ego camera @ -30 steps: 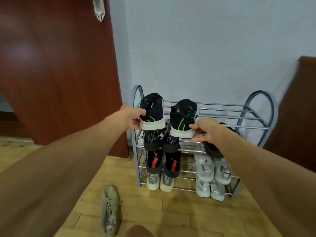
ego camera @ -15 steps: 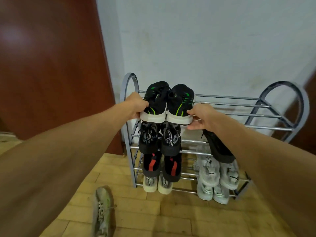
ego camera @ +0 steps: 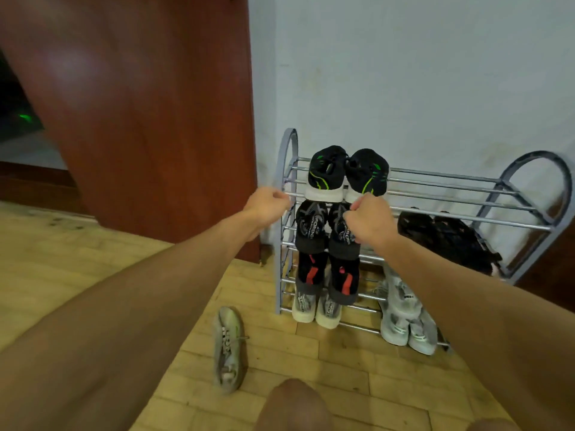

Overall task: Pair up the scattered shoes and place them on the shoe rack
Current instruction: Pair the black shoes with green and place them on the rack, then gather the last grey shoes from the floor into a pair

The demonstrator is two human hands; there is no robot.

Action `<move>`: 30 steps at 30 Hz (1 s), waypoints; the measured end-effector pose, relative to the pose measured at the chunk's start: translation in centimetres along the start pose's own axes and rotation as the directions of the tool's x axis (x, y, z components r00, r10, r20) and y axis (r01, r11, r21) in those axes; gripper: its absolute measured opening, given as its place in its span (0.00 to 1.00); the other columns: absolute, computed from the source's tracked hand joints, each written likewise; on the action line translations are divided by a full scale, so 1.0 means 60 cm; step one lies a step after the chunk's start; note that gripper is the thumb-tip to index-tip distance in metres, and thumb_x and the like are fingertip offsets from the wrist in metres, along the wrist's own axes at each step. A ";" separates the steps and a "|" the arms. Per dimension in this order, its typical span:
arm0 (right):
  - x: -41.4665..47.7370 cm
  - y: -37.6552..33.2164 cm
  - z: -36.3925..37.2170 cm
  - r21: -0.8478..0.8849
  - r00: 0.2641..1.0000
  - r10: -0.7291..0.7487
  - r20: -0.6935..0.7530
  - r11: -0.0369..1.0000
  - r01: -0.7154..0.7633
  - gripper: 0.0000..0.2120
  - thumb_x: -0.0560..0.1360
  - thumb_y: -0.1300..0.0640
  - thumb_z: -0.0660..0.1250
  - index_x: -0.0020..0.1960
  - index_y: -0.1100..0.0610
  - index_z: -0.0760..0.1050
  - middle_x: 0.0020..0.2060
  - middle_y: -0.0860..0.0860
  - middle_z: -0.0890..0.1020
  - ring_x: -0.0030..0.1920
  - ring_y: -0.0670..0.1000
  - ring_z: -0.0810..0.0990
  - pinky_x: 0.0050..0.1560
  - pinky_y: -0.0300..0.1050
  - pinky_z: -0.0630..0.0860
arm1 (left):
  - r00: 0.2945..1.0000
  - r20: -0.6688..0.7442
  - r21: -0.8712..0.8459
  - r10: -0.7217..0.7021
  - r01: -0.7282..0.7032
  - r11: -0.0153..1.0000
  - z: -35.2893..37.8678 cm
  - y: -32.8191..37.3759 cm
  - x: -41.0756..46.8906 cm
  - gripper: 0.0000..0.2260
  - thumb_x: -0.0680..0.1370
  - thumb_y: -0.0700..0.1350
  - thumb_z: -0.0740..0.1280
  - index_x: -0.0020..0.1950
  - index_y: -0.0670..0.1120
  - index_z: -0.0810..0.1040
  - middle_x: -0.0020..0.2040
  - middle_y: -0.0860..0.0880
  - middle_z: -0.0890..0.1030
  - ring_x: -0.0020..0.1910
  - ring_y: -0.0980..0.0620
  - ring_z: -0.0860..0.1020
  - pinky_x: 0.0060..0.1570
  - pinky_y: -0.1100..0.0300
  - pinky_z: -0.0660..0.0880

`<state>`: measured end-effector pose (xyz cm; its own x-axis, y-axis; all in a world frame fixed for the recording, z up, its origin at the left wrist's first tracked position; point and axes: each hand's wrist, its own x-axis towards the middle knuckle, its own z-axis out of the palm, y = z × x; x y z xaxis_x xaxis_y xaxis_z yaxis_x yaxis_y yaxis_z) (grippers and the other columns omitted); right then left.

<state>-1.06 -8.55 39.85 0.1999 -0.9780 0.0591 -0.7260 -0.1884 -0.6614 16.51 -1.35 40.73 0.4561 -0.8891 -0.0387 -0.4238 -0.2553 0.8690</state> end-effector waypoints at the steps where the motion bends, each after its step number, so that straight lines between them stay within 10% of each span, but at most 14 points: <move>1: -0.019 -0.014 0.014 -0.018 0.997 -0.018 0.072 1.000 0.020 0.10 0.73 0.60 0.62 0.50 0.63 0.77 0.46 0.59 0.81 0.43 0.61 0.82 0.46 0.58 0.82 | 0.999 0.034 0.019 -0.018 0.017 1.000 -0.016 -0.015 -0.018 0.08 0.78 0.41 0.63 0.54 0.45 0.79 0.52 0.48 0.77 0.54 0.49 0.76 0.61 0.51 0.75; 6: -0.115 -0.082 0.118 -0.214 0.874 -0.026 0.486 0.965 0.148 0.08 0.77 0.59 0.62 0.46 0.63 0.77 0.35 0.60 0.77 0.35 0.58 0.80 0.45 0.55 0.84 | 0.989 0.100 0.053 -0.104 0.099 0.994 -0.088 -0.129 -0.103 0.05 0.77 0.39 0.64 0.50 0.45 0.78 0.46 0.45 0.76 0.44 0.49 0.73 0.39 0.60 0.71; 10: -0.177 -0.102 0.238 -0.307 0.755 -0.015 0.655 0.908 0.284 0.10 0.77 0.55 0.65 0.45 0.62 0.77 0.33 0.56 0.77 0.31 0.54 0.77 0.39 0.45 0.82 | 0.964 0.138 0.147 -0.228 0.208 0.967 -0.117 -0.258 -0.153 0.11 0.78 0.40 0.64 0.57 0.39 0.79 0.51 0.45 0.78 0.47 0.49 0.75 0.43 0.59 0.71; 16: -0.228 -0.054 0.428 -0.340 0.639 0.039 0.768 0.871 0.355 0.10 0.74 0.54 0.66 0.49 0.60 0.79 0.44 0.57 0.83 0.42 0.56 0.83 0.36 0.44 0.80 | 0.864 0.179 0.185 -0.470 0.440 0.879 -0.097 -0.464 -0.196 0.14 0.79 0.41 0.63 0.62 0.37 0.76 0.58 0.41 0.79 0.52 0.44 0.79 0.45 0.57 0.73; 20: -0.263 0.008 0.535 -0.328 0.579 0.048 0.814 0.861 0.390 0.11 0.74 0.54 0.65 0.35 0.56 0.71 0.35 0.56 0.76 0.37 0.56 0.77 0.29 0.40 0.68 | 0.801 0.188 0.222 -0.569 0.529 0.819 -0.059 -0.591 -0.234 0.07 0.78 0.41 0.63 0.52 0.39 0.76 0.50 0.42 0.76 0.47 0.47 0.76 0.40 0.59 0.72; 25: -0.307 0.104 0.644 -0.341 0.473 0.116 0.874 0.839 0.425 0.11 0.75 0.55 0.63 0.55 0.58 0.75 0.60 0.56 0.79 0.59 0.57 0.77 0.46 0.42 0.72 | 0.625 0.274 0.442 -0.731 0.593 0.673 0.026 -0.738 -0.308 0.18 0.80 0.45 0.62 0.67 0.37 0.73 0.67 0.41 0.74 0.65 0.43 0.73 0.63 0.54 0.70; 30: -0.311 0.173 0.687 -0.364 0.473 0.178 0.863 0.868 0.337 0.15 0.76 0.57 0.62 0.61 0.59 0.75 0.60 0.57 0.78 0.60 0.57 0.77 0.55 0.47 0.74 | 0.577 0.204 0.527 -0.791 0.616 0.586 0.111 -0.815 -0.358 0.25 0.75 0.52 0.68 0.69 0.43 0.70 0.64 0.44 0.76 0.61 0.45 0.76 0.56 0.57 0.73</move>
<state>14.79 11.43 1.08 0.5331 -0.4191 -0.7349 -0.8024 -0.5258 -0.2822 22.25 27.70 -4.20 0.4389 -0.3891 -0.8099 -0.3799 -0.8972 0.2252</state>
